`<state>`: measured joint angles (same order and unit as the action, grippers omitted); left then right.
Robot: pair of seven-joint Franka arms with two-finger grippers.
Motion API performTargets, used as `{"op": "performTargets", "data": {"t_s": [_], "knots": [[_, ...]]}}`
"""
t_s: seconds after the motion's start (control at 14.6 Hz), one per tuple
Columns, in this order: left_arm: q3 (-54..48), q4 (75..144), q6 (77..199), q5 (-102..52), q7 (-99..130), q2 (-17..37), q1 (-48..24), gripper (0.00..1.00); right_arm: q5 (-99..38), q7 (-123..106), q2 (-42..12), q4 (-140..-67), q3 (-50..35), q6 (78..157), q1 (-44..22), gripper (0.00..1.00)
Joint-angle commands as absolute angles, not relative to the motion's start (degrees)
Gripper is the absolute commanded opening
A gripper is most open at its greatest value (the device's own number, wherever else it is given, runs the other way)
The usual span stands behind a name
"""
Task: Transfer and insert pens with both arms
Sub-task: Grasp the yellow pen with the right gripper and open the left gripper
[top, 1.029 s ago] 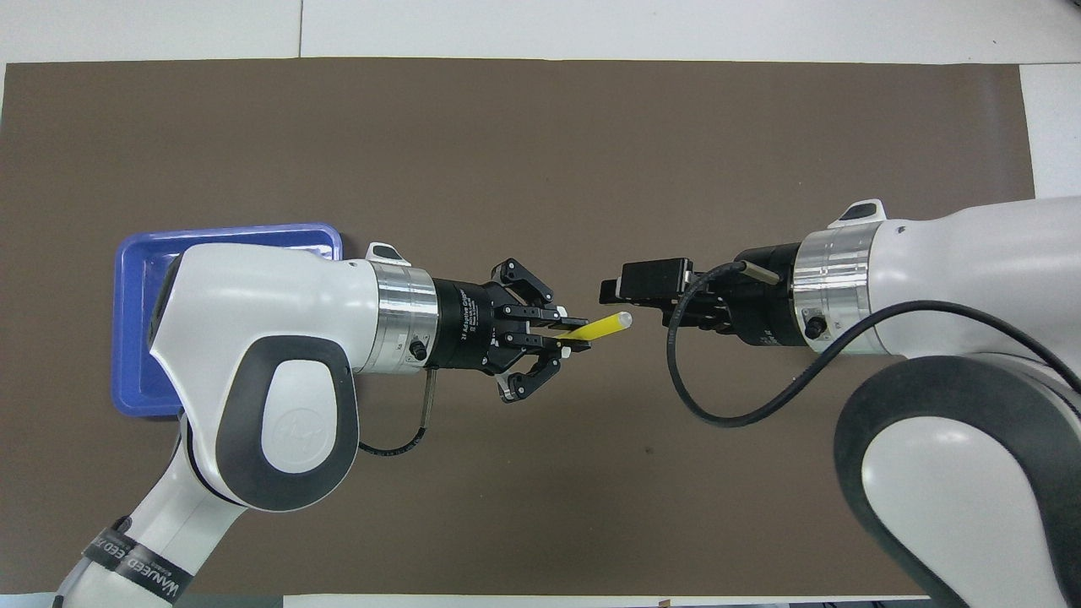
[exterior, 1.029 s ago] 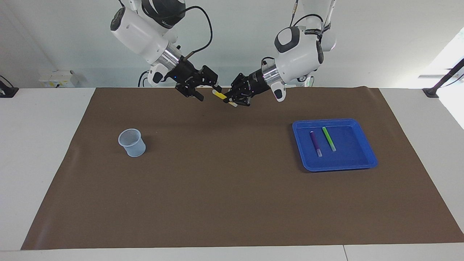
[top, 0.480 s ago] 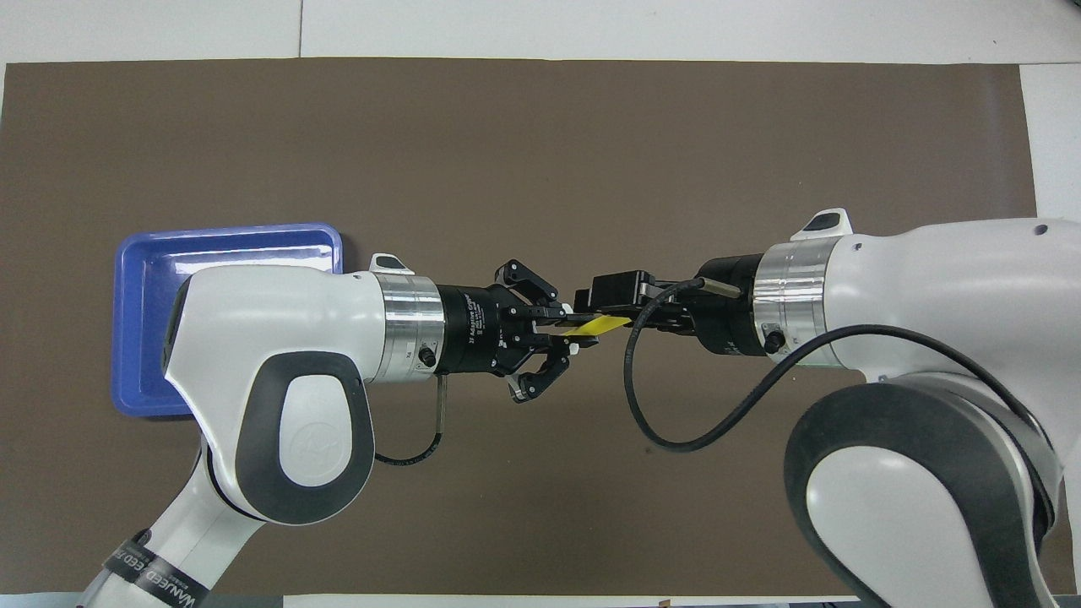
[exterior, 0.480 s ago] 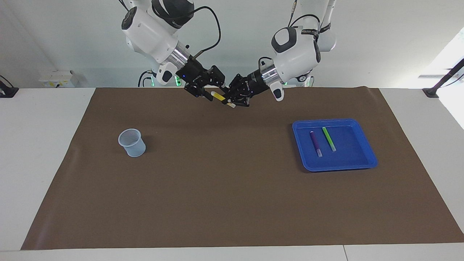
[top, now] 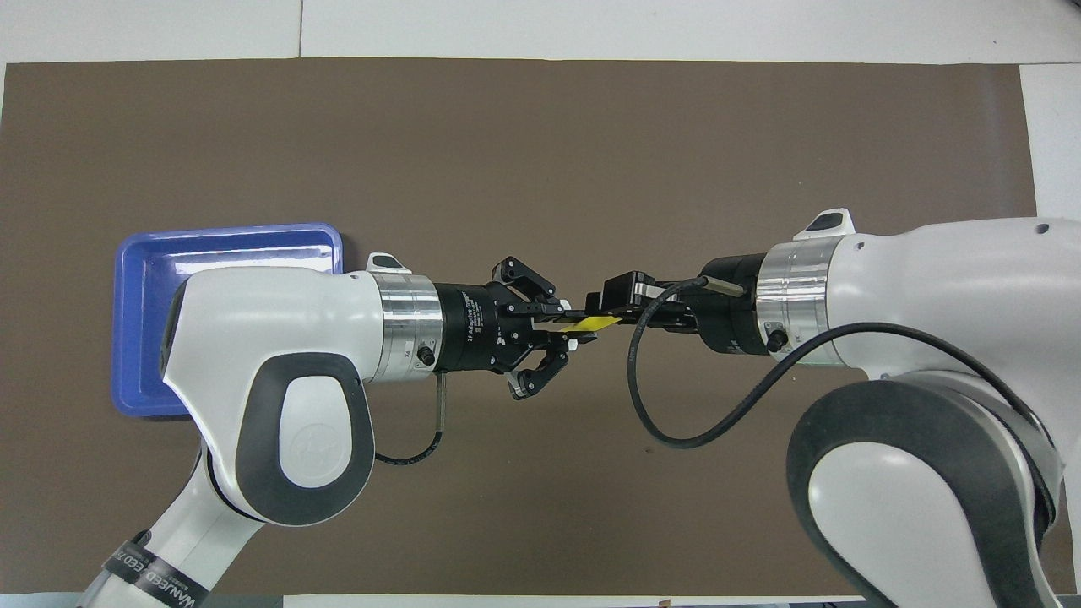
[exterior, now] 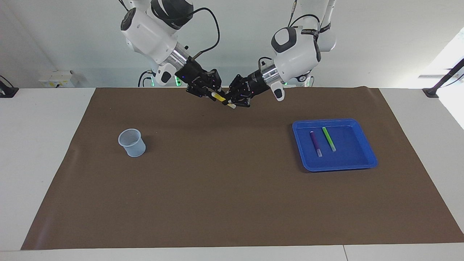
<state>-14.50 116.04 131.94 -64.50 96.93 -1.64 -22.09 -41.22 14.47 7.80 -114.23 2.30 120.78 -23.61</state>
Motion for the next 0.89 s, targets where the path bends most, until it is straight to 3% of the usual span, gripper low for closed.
{"op": "performTargets", "data": {"t_s": [0.0,0.34,0.41,0.48,0.82], "knots": [[-14.15,118.04,133.33,-65.92,97.56,-3.6,-22.94,0.0,-41.92,14.06,8.96,-115.75,2.11,119.71,-23.2,0.0],[-14.15,117.95,133.68,-65.92,97.91,-3.6,-22.94,0.0,-38.96,10.82,8.7,-115.05,2.29,116.55,-21.18,0.0],[-13.98,117.86,133.94,-65.83,97.74,-3.52,-22.94,0.37,-36.33,10.11,8.61,-114.87,2.29,116.2,-21.18,0.0],[-13.97,117.6,134.38,-65.83,97.65,-3.52,-22.85,0.99,-34.56,9.15,8.61,-114.61,2.29,115.76,-21.18,0.0],[-13.71,118.04,133.42,-64.95,97.73,-3.78,-22.15,1.0,-20.33,-3.4,7.91,-110.05,2.37,106.19,-15.13,0.0]]}}
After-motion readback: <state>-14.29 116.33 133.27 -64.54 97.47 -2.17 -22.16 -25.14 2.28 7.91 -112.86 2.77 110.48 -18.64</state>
